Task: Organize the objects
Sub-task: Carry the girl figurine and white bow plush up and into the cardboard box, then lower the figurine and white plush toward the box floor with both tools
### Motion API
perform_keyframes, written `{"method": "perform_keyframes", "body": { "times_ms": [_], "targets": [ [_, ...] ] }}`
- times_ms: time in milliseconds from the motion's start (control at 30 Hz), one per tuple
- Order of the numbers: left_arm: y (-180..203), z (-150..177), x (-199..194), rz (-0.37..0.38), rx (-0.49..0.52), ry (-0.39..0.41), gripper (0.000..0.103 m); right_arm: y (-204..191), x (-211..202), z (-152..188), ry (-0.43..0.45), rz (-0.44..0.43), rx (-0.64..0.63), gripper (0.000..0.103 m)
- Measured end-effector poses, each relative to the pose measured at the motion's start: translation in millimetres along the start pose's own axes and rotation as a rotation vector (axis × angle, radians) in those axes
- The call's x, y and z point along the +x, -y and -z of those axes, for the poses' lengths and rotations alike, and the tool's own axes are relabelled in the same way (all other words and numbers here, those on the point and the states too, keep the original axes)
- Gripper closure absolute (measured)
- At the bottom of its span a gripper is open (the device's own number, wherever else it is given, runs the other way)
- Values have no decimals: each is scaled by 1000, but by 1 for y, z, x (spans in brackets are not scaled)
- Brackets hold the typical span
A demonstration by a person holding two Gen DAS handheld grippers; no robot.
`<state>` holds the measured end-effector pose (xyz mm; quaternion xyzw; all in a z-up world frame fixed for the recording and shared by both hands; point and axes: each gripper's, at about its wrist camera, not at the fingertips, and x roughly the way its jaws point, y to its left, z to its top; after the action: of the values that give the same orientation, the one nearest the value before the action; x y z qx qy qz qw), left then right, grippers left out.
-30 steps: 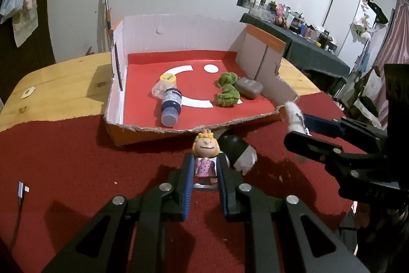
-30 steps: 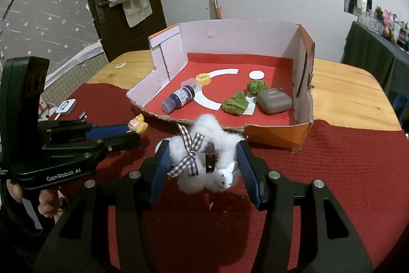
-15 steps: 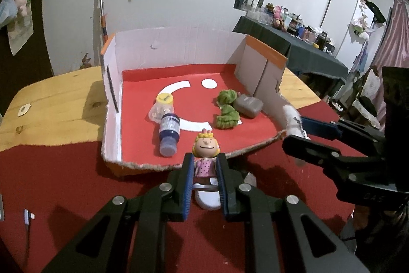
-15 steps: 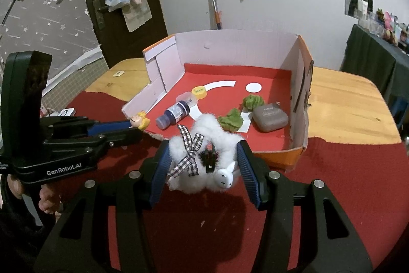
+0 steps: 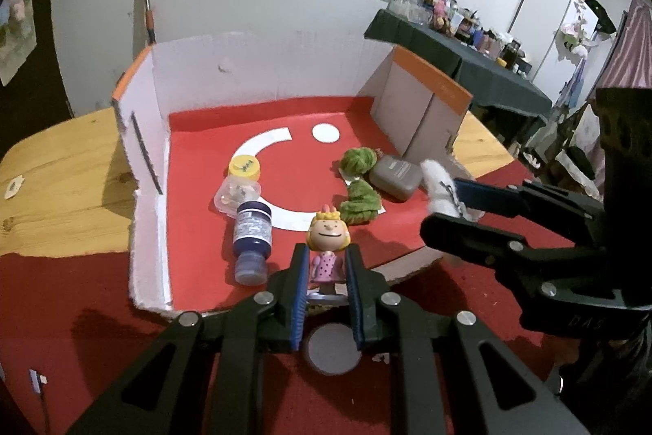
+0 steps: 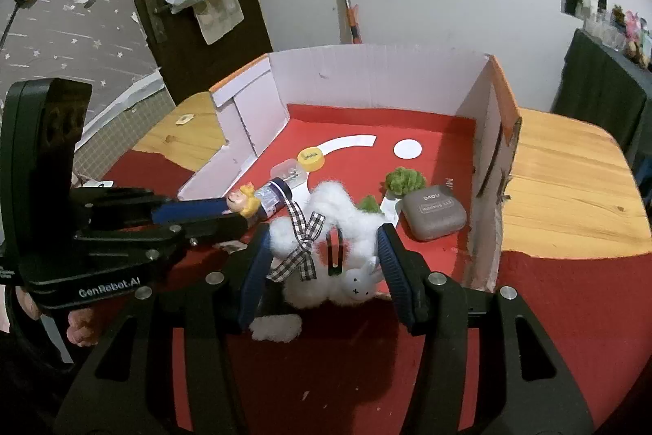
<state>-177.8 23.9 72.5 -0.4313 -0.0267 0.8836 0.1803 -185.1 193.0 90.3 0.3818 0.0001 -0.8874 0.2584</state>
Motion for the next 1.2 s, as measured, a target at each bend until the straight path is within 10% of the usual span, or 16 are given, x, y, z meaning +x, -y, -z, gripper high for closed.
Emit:
{"method": "perform_keyframes", "body": {
  "times_ms": [1200],
  "targets": [
    [-44,-7,49,-92,-64,-107,85,6,92,-20,-294,-106,3,52]
  ]
}}
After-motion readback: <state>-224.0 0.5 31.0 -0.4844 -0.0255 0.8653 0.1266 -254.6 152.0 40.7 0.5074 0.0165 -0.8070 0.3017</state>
